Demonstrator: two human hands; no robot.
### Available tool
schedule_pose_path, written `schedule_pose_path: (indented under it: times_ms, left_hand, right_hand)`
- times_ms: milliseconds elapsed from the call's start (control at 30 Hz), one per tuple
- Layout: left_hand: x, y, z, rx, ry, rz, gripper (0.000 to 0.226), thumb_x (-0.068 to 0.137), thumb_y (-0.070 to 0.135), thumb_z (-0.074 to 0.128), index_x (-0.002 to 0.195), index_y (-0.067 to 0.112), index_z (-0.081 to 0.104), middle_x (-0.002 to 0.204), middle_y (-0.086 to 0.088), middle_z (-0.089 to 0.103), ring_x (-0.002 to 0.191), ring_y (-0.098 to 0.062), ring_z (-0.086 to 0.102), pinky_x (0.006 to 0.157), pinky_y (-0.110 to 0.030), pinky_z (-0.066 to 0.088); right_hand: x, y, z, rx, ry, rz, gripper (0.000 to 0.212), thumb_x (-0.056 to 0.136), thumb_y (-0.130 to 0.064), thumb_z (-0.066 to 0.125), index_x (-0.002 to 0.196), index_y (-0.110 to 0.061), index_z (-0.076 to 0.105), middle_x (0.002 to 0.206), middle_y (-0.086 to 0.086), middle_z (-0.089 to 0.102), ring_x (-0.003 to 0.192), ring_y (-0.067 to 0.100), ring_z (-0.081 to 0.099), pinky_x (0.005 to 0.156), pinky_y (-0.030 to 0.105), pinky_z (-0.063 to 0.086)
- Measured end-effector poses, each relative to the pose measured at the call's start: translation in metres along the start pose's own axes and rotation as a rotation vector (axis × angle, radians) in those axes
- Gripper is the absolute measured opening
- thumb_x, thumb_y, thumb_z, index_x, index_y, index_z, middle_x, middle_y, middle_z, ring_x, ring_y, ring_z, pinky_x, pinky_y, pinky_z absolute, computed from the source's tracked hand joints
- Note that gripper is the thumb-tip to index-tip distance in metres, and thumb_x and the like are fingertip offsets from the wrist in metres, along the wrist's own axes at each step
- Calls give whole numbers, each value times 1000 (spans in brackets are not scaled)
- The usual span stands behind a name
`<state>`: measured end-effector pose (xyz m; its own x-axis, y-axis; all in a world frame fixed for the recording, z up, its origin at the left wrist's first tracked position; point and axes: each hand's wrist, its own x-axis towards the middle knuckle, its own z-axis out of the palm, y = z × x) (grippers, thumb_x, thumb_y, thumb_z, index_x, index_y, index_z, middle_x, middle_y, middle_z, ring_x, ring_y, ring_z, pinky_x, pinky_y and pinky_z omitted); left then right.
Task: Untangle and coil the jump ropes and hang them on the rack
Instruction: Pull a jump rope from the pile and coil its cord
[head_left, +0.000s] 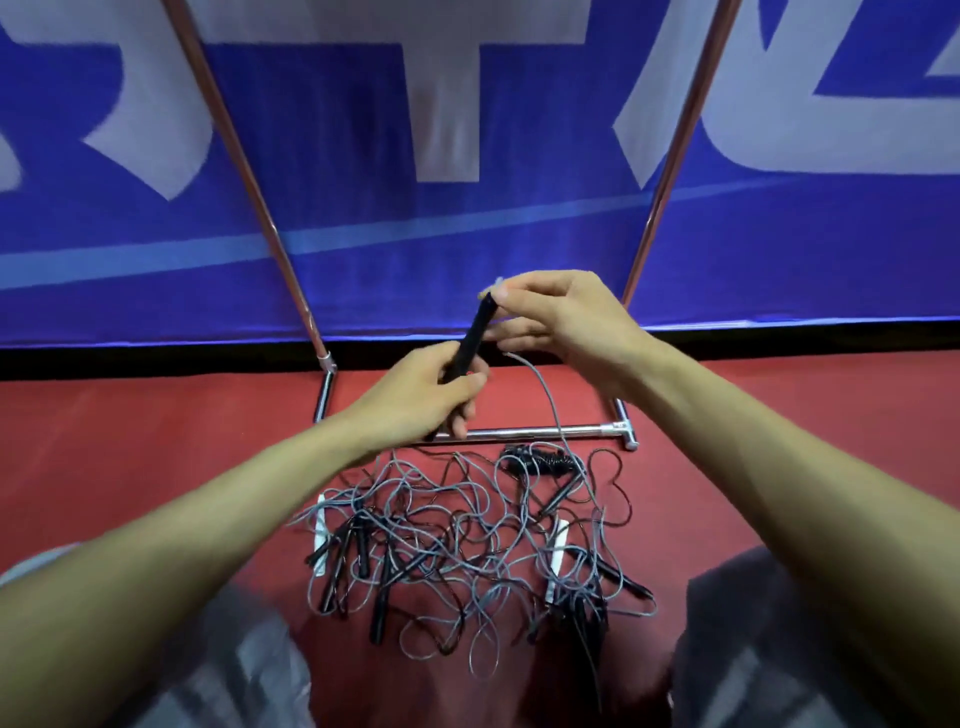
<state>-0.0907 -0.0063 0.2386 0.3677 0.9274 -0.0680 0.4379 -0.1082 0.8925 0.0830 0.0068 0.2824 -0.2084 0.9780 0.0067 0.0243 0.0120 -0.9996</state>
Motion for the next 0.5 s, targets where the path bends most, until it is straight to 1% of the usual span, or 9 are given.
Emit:
schedule_pose_path:
  times_ms: [33, 100, 200, 233, 300, 333, 400, 433, 500]
  left_hand:
    - [5, -4, 1, 35, 24, -10, 8, 98, 14, 53, 98, 8, 59, 62, 2, 53, 47, -13, 50, 51, -26, 44]
    - [15, -10, 0, 70, 65, -50, 13, 95, 22, 54, 89, 11, 58, 55, 7, 46, 44, -13, 40, 51, -29, 37]
    - [23, -5, -6, -15, 129, -99, 30, 91, 42, 59, 74, 18, 57, 44, 10, 41, 38, -12, 35, 48, -29, 29]
    - [24, -2, -9, -3, 170, -87, 37, 89, 49, 59, 69, 18, 56, 43, 10, 40, 38, -12, 35, 49, -29, 29]
    - [22, 3, -15, 54, 252, -39, 50, 88, 59, 54, 61, 18, 53, 42, 9, 40, 41, -15, 38, 52, -31, 32]
    - [20, 5, -18, 70, 287, -16, 53, 89, 61, 51, 59, 17, 51, 41, 9, 40, 42, -16, 39, 54, -31, 35]
    - [16, 8, -21, 81, 310, 11, 55, 91, 60, 47, 56, 17, 51, 40, 9, 41, 42, -17, 41, 55, -31, 37]
    - [14, 8, -21, 76, 306, 25, 55, 92, 59, 47, 56, 18, 52, 40, 8, 40, 41, -15, 40, 55, -31, 37]
    - [7, 8, -21, 50, 287, 62, 52, 93, 56, 48, 58, 19, 55, 43, 8, 40, 41, -13, 38, 55, -31, 34]
  right_hand:
    - [4, 2, -1, -49, -4, 3, 14, 93, -16, 61, 97, -4, 66, 87, 7, 68, 77, 23, 70, 71, 26, 55]
    - [13, 11, -4, -129, 34, 24, 19, 94, -23, 59, 93, -6, 67, 85, 6, 67, 74, 24, 68, 69, 28, 53]
    - [21, 25, -10, -201, 97, 69, 35, 94, -37, 56, 92, -3, 67, 83, 9, 65, 72, 21, 63, 64, 26, 50]
    - [23, 29, -13, -296, 129, 64, 36, 93, -41, 56, 88, -6, 66, 81, 9, 66, 72, 20, 63, 65, 27, 51]
    - [25, 37, -20, -650, 246, 4, 34, 91, -44, 58, 79, -12, 61, 75, 3, 67, 74, 18, 64, 69, 29, 48]
    - [24, 38, -22, -812, 294, -42, 30, 90, -42, 59, 79, -14, 59, 75, -1, 65, 75, 17, 61, 69, 29, 44]
    - [22, 45, -24, -935, 256, -94, 24, 88, -39, 63, 89, -16, 55, 84, -2, 62, 82, 17, 57, 72, 29, 41]
    - [23, 53, -25, -960, 194, -84, 30, 87, -40, 65, 101, -16, 53, 93, 1, 62, 88, 18, 57, 78, 30, 43]
    - [24, 67, -28, -1039, 67, -32, 52, 86, -43, 64, 124, -14, 43, 117, 9, 58, 108, 23, 56, 94, 37, 44]
